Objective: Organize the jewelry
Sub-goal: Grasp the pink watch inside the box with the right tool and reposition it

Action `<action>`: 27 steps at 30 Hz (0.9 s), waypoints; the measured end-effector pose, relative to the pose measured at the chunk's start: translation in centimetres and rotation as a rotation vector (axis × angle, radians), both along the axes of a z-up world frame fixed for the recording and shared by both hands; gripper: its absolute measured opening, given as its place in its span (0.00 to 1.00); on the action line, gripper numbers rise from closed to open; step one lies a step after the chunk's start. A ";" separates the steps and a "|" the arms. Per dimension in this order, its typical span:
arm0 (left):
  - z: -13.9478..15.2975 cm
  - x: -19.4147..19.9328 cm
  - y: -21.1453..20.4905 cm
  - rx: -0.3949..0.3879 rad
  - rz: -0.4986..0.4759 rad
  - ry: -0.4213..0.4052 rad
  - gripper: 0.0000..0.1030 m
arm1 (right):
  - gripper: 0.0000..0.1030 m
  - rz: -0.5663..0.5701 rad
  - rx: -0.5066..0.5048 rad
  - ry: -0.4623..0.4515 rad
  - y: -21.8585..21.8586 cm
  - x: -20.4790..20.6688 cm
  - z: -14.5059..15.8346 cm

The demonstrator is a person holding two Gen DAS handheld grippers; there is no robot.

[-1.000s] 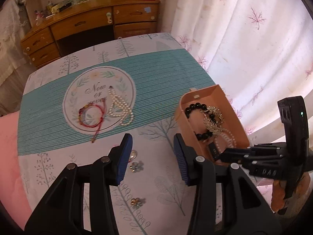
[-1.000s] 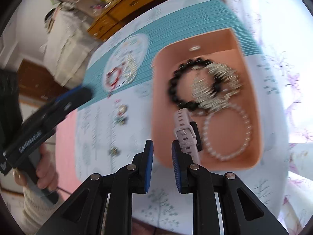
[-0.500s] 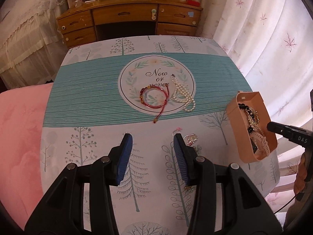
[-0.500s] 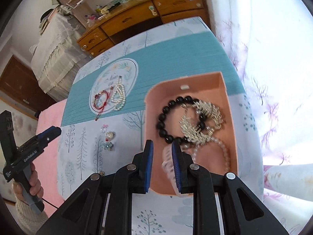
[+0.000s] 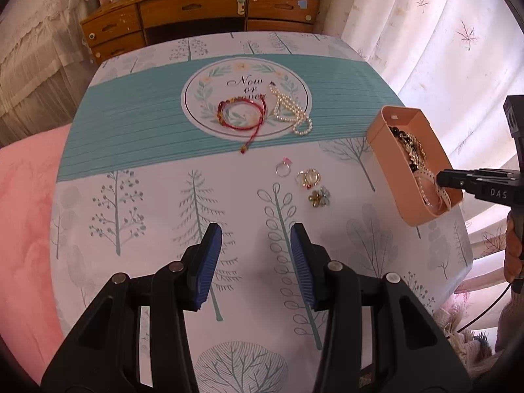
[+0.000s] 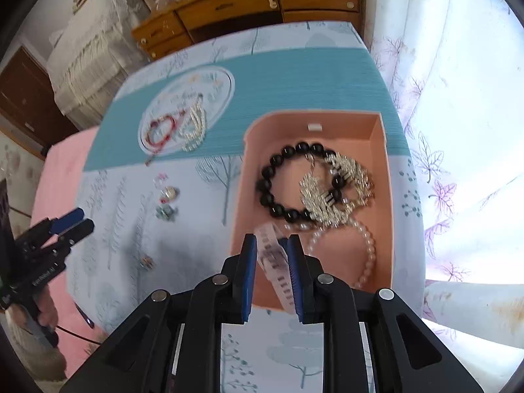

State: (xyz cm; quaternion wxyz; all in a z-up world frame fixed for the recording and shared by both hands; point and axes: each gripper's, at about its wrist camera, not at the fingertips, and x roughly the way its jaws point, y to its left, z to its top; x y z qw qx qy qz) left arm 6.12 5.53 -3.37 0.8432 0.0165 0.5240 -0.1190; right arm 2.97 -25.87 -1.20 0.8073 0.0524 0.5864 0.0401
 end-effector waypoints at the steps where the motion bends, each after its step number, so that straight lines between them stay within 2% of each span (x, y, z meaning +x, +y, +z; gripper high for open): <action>1: -0.2 -0.1 0.0 -0.003 0.000 0.005 0.39 | 0.19 0.007 -0.003 0.015 -0.1 -0.1 -0.5; 7: -0.3 -0.4 -0.3 -0.020 -0.004 0.010 0.39 | 0.19 0.051 -0.070 0.028 0.5 -0.8 -2.2; 19: -0.5 -0.6 -0.7 -0.020 -0.017 0.012 0.39 | 0.19 -0.003 -0.150 -0.014 -1.7 0.4 -2.5; 22: -0.7 -0.5 -0.5 -0.024 -0.011 0.016 0.39 | 0.19 -0.034 -0.076 0.011 -3.0 0.8 -2.9; 27: -0.8 -0.3 -0.6 -0.031 -0.005 0.026 0.39 | 0.18 -0.030 -0.029 -0.035 -2.5 0.7 -2.3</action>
